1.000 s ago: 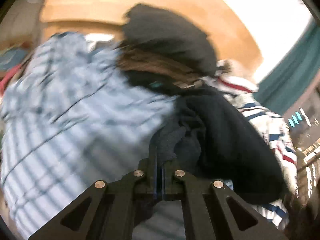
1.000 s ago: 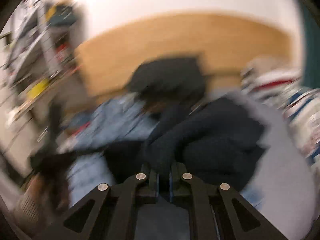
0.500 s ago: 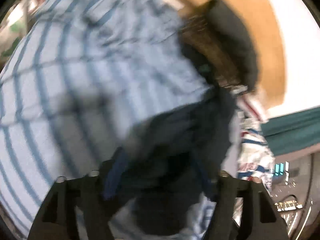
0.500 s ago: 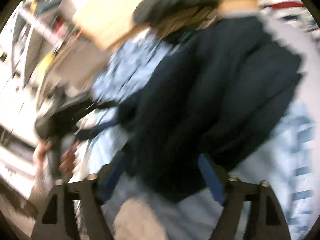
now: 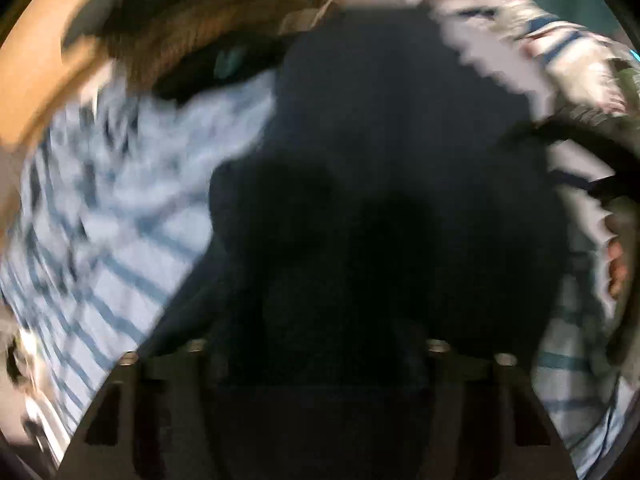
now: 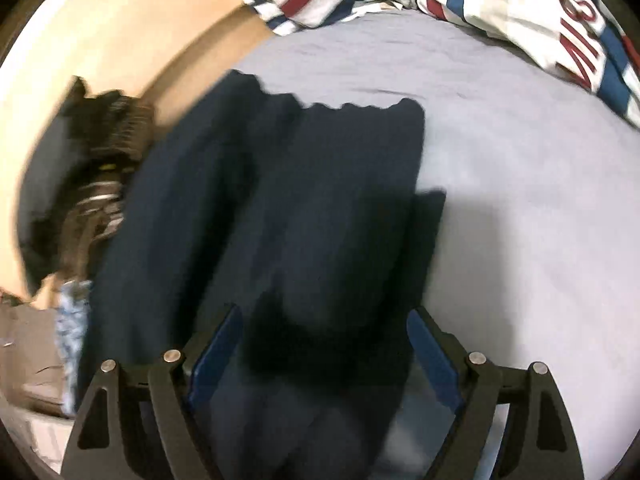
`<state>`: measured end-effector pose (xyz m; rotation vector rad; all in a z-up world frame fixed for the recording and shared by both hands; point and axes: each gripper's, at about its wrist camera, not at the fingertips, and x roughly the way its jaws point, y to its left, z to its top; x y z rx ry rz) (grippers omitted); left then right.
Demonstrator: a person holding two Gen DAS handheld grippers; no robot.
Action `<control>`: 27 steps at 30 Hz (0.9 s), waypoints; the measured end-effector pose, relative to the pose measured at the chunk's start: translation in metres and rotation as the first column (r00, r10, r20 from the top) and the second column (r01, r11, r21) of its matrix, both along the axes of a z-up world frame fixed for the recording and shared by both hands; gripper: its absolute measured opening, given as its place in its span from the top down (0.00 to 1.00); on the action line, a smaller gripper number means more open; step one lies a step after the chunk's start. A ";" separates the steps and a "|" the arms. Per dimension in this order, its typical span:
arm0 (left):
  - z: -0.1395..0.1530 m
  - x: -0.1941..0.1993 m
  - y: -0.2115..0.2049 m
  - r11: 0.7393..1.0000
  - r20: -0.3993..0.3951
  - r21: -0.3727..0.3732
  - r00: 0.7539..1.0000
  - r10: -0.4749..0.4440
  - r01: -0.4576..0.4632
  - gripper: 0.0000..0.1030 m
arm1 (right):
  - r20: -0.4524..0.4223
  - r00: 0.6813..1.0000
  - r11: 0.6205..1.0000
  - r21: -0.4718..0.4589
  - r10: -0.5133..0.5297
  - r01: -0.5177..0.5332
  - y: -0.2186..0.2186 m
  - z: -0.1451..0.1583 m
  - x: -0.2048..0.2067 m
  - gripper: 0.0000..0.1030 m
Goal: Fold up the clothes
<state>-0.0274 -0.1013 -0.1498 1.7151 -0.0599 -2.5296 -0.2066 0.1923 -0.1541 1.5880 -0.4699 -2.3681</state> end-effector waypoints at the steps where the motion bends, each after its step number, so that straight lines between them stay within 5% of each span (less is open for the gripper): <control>1: -0.010 -0.002 -0.007 0.999 0.019 0.002 0.999 0.032 -0.032 0.44 | -0.003 1.000 1.000 0.018 -0.008 0.008 -0.001 -0.006 -0.008 0.16; 4: -0.017 0.000 -0.016 0.999 0.021 0.024 0.999 0.028 -0.028 0.41 | -0.033 0.999 0.999 0.017 -0.032 0.032 -0.006 -0.013 -0.028 0.15; 5: -0.017 0.000 -0.018 0.999 0.019 0.039 1.000 0.017 -0.018 0.39 | -0.039 0.999 1.000 0.018 -0.019 0.020 -0.009 -0.014 -0.032 0.27; 6: -0.017 0.001 -0.019 0.999 0.017 0.053 1.000 0.007 -0.008 0.35 | -0.038 0.999 1.000 0.018 0.019 -0.019 -0.015 -0.013 -0.037 0.59; 7: -0.017 0.002 -0.021 0.997 0.012 0.073 1.000 -0.002 0.001 0.28 | -0.036 0.998 0.998 0.017 0.057 -0.057 -0.022 -0.013 -0.041 0.74; 9: -0.015 0.004 -0.027 0.988 -0.010 0.153 1.000 0.001 0.000 0.21 | -0.096 0.987 0.991 -0.017 0.130 -0.132 -0.034 0.007 -0.032 0.87; 11: -0.005 0.012 -0.040 0.966 -0.040 0.257 0.998 0.043 -0.031 0.21 | -0.179 0.959 0.971 -0.045 0.222 -0.233 -0.050 0.033 -0.014 0.87; 13: 0.009 0.026 -0.063 0.909 -0.068 0.407 0.990 0.124 -0.086 0.21 | -0.240 0.910 0.928 -0.077 0.339 -0.365 -0.070 0.061 0.019 0.88; 15: 0.026 0.045 -0.092 0.818 -0.086 0.557 0.970 0.228 -0.143 0.21 | -0.263 0.849 0.858 -0.118 0.459 -0.500 -0.091 0.082 0.056 0.88; 17: 0.048 0.071 -0.126 0.736 -0.117 0.646 0.927 0.356 -0.201 0.21 | -0.275 0.788 0.783 -0.156 0.551 -0.602 -0.107 0.094 0.085 0.88; 21: 0.085 0.136 -0.185 0.698 -0.185 0.629 0.806 0.562 -0.342 0.21 | -0.142 0.616 0.590 -0.189 0.775 -0.785 -0.130 0.074 0.183 0.88; 24: 0.092 0.166 -0.218 0.676 -0.172 0.614 0.766 0.619 -0.408 0.21 | 0.044 0.444 0.444 -0.192 0.895 -0.875 -0.142 0.024 0.252 0.88; 26: 0.091 0.180 -0.231 0.659 -0.145 0.610 0.756 0.638 -0.440 0.21 | 0.132 0.391 0.411 -0.193 0.911 -0.891 -0.139 0.000 0.277 0.85; 27: 0.088 0.184 -0.231 0.657 -0.127 0.601 0.757 0.641 -0.456 0.21 | 0.156 0.396 0.423 -0.217 0.905 -0.880 -0.134 -0.007 0.280 0.82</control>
